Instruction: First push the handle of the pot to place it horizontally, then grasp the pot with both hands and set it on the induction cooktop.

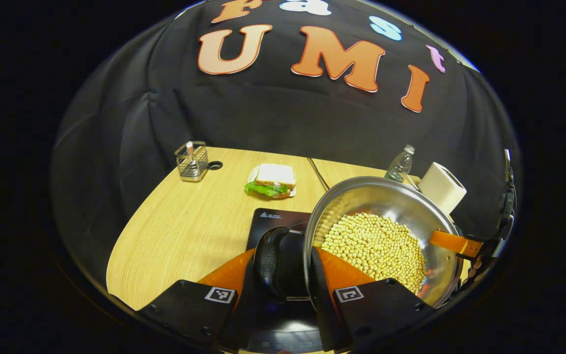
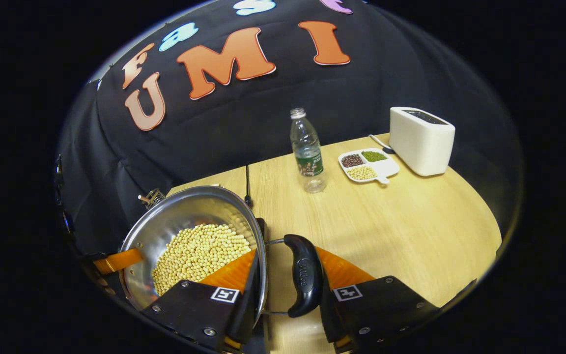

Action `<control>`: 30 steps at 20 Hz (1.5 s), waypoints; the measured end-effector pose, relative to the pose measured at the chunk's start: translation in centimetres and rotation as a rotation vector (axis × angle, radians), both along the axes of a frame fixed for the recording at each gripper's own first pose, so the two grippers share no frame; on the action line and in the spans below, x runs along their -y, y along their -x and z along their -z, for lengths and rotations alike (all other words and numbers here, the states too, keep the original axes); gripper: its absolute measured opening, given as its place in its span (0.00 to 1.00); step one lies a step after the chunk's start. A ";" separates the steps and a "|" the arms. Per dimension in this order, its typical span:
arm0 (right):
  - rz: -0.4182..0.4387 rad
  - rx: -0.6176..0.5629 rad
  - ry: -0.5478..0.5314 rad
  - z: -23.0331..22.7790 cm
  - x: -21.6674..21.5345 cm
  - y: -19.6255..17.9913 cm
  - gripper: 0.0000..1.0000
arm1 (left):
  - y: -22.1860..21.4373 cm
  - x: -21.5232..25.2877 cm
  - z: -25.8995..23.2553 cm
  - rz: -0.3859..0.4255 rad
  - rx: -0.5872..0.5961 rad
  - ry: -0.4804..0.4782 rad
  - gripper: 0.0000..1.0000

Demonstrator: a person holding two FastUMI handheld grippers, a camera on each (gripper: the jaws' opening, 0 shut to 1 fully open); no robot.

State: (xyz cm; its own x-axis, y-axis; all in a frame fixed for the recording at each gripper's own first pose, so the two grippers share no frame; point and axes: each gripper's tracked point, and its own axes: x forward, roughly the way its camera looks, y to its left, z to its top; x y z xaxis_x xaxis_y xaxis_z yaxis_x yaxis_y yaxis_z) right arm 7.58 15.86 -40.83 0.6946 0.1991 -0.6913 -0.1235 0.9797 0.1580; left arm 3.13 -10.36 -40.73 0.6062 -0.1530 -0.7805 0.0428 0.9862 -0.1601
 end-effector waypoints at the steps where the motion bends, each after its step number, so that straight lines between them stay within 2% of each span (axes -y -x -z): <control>1: -0.005 -0.011 -0.001 0.5 -0.7 0.2 0.55 | 0.1 -0.6 0.4 -0.004 -0.008 -0.005 0.61; 6: -0.017 -0.041 0.010 2.6 -2.9 0.5 0.55 | 0.2 -1.9 2.0 0.002 -0.037 -0.020 0.57; 11: -0.014 -0.062 0.018 3.8 -3.4 0.9 0.57 | 0.9 -1.9 2.3 -0.001 -0.091 -0.010 0.60; 15: -0.015 -0.043 -0.032 2.4 -3.4 0.7 0.60 | -0.2 -2.4 1.4 0.003 -0.016 -0.038 0.69; 17: 0.000 -0.012 -0.024 1.0 -2.2 0.2 0.70 | -1.7 -3.6 0.0 0.004 0.060 -0.102 0.75; 18: 0.011 0.005 -0.017 0.0 -1.5 0.0 0.82 | -2.1 -4.5 -0.5 -0.004 0.100 -0.148 0.75; 19: 0.018 0.024 -0.010 -1.1 -0.8 -0.2 0.83 | -2.8 -5.1 -1.5 -0.011 0.147 -0.180 1.00; 20: 0.025 0.047 -0.004 -2.4 -0.1 -0.2 0.94 | -3.3 -5.6 -2.6 -0.020 0.191 -0.202 1.00; 21: 0.024 0.074 -0.004 -4.1 0.5 -0.3 0.95 | -3.8 -5.6 -3.7 -0.029 0.225 -0.199 0.99; 24: 0.020 0.180 0.001 -10.6 2.5 -0.1 0.95 | -4.8 -4.3 -7.6 -0.068 0.325 -0.111 0.99; 28: 0.002 0.368 0.052 -21.0 5.4 1.1 0.95 | -6.3 -4.6 -17.0 -0.107 0.554 -0.093 0.99; 30: 0.012 0.456 0.071 -25.9 7.0 2.0 0.95 | -6.6 -4.4 -20.7 -0.110 0.630 -0.056 1.00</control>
State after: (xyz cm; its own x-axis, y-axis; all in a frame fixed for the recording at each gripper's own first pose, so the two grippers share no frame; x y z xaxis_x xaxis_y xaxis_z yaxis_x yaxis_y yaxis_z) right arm 5.56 8.87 -14.98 0.9330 0.1523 -0.3259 -0.1533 0.9879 0.0229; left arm 9.75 -5.92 -20.03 0.9610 -0.0330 -0.2747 0.0100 0.9963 -0.0848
